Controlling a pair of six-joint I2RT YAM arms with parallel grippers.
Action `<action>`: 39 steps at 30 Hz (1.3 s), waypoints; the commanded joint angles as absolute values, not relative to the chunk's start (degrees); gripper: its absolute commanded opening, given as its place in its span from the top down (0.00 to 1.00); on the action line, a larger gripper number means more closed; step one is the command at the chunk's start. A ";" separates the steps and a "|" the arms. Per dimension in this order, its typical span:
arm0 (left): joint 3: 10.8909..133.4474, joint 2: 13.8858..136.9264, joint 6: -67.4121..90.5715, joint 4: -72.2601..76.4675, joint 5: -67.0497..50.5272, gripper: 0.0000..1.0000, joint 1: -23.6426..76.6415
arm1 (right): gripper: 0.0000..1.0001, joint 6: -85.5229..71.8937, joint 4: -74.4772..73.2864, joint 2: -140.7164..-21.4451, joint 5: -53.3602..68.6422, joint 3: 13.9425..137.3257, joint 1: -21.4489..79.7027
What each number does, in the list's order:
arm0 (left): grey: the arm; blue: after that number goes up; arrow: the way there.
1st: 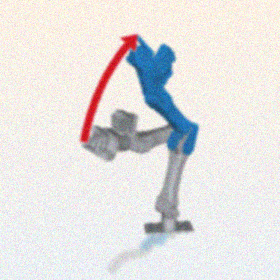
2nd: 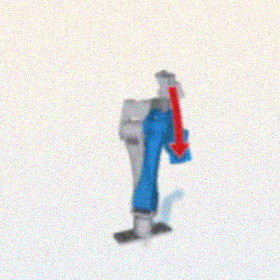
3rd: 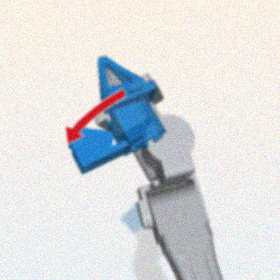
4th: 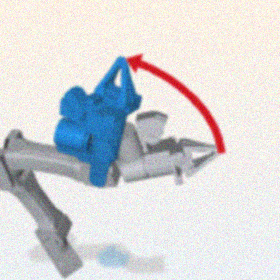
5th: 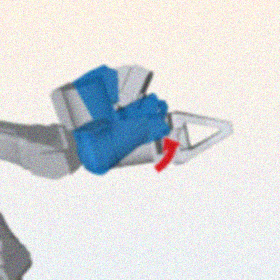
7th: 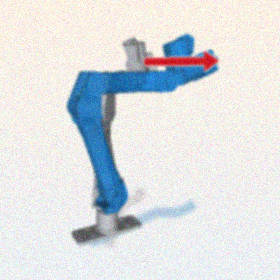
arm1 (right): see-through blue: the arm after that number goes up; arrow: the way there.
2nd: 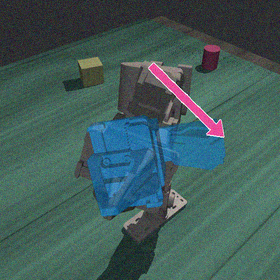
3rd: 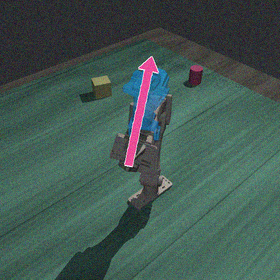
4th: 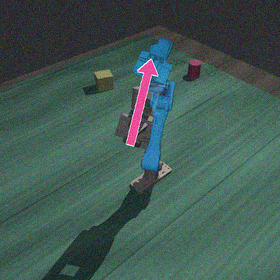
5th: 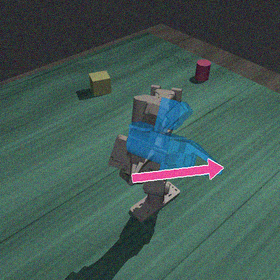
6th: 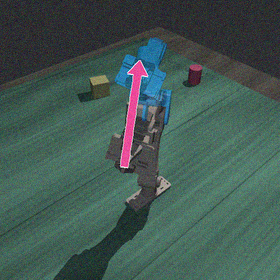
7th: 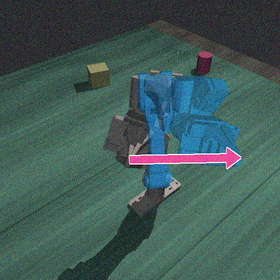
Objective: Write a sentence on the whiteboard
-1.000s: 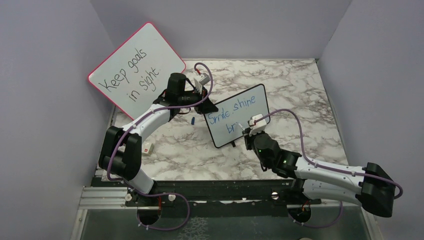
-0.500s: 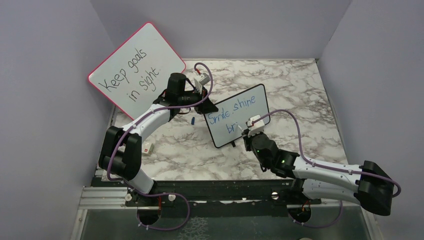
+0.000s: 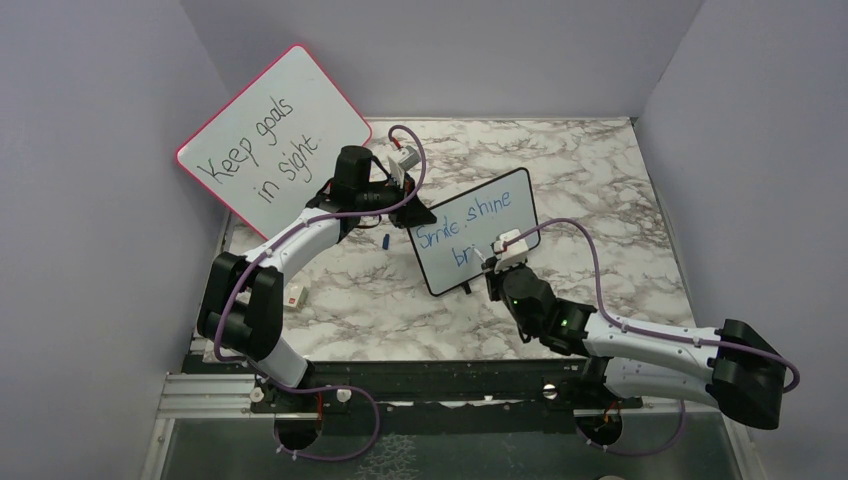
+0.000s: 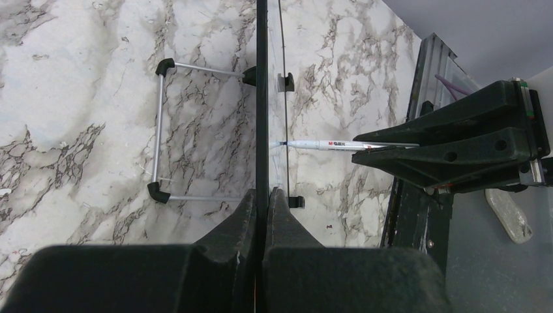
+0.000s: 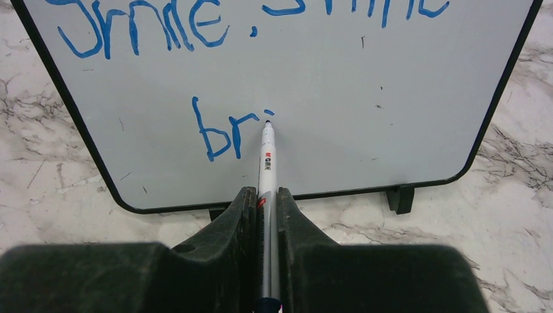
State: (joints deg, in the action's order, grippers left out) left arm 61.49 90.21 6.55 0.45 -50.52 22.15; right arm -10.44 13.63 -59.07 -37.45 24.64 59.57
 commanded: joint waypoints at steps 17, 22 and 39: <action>61.70 90.97 2.02 -2.90 -47.29 1.00 22.76 | 0.99 -15.07 5.66 -59.15 -35.47 25.48 59.06; 61.87 90.97 1.93 -2.94 -47.29 1.00 22.76 | 0.99 -15.56 5.05 -58.77 -35.29 25.49 59.06; 62.12 91.14 1.58 -3.38 -47.21 1.00 22.76 | 0.99 -11.83 11.23 -54.75 -39.08 23.50 57.20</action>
State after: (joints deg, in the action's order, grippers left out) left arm 61.98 90.21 6.15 -0.49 -50.46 22.24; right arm -12.62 8.16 -54.74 -37.39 24.64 58.08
